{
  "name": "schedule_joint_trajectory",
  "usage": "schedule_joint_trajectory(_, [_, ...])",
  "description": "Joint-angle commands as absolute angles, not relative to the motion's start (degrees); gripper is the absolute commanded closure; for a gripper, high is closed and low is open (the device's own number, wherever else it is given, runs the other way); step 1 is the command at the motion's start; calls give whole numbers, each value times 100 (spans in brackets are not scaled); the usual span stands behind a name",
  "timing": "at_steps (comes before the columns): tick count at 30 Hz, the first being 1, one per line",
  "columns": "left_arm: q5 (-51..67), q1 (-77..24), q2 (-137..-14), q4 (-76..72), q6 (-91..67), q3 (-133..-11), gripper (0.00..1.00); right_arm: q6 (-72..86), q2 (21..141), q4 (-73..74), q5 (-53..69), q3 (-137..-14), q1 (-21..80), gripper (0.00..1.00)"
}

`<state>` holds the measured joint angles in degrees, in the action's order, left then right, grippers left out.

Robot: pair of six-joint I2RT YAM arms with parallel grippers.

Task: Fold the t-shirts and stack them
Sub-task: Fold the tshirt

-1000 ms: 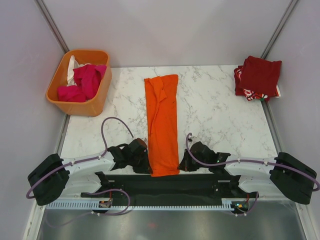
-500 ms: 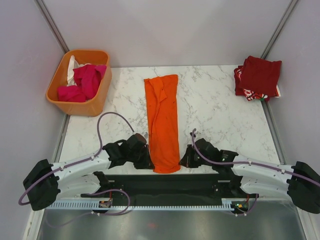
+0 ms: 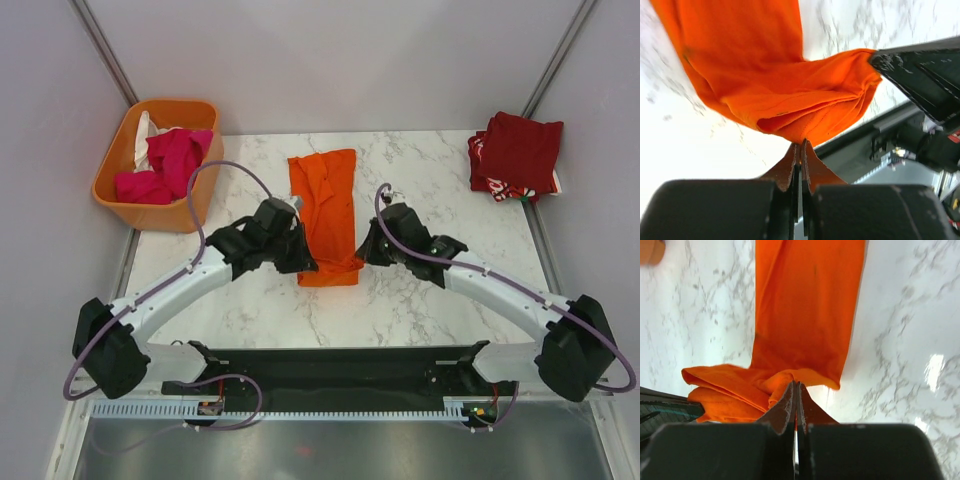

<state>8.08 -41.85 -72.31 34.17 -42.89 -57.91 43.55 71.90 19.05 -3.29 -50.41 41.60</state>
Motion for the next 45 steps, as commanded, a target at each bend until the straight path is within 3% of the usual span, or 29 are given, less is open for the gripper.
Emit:
schedule_joint_trajectory(1, [1036, -3763, -7575, 3586, -3525, -6354, 98, 3719, 7679, 2083, -282, -5817, 3833, 100])
schedule_joint_trajectory(7, [1335, -3025, -8507, 3621, -3130, -7224, 98, 3411, 8690, 2092, -115, -6810, 3402, 100])
schedule_joint_trajectory(27, [1626, -2312, -10959, 3955, -2795, -9509, 98, 3014, 11345, 2338, 510, -9351, 2602, 100])
schedule_joint_trajectory(29, [1608, -2241, -11274, 4008, -2795, -9711, 97, 3094, 11539, 2390, 492, -9552, 2540, 95])
schedule_joint_trajectory(30, [1574, -2206, -11363, 4034, -2821, -9790, 97, 3102, 11749, 2391, 527, -9641, 2505, 86])
schedule_joint_trajectory(31, [1538, -2136, -11460, 4052, -2856, -9904, 92, 3103, 11873, 2399, 562, -9868, 2496, 55])
schedule_joint_trajectory(32, [1538, -2101, -11574, 4060, -2874, -9975, 82, 3103, 11996, 2469, 554, -10001, 2435, 43])
schedule_joint_trajectory(33, [1495, -2066, -11810, 4087, -2874, -10071, 63, 3103, 12232, 2522, 554, -10132, 2400, 29])
schedule_joint_trajectory(34, [1468, -1961, -11952, 4139, -2891, -10272, 34, 3103, 12339, 2679, 467, -10447, 2365, 25])
schedule_joint_trajectory(36, [1424, -1846, -12285, 4253, -2927, -10537, 24, 3068, 12559, 2812, 413, -10756, 2250, 21])
schedule_joint_trajectory(37, [1424, -1750, -12339, 4341, -2935, -10747, 13, 3041, 12594, 2873, 335, -10993, 2206, 20])
schedule_joint_trajectory(42, [1082, -1696, -11841, 4474, -2839, -10742, 12, 2646, 12025, 3024, 45, -10970, 2004, 18])
schedule_joint_trajectory(45, [923, -1766, -11262, 4474, -2786, -10259, 16, 2540, 11497, 2936, 140, -10138, 2004, 18])
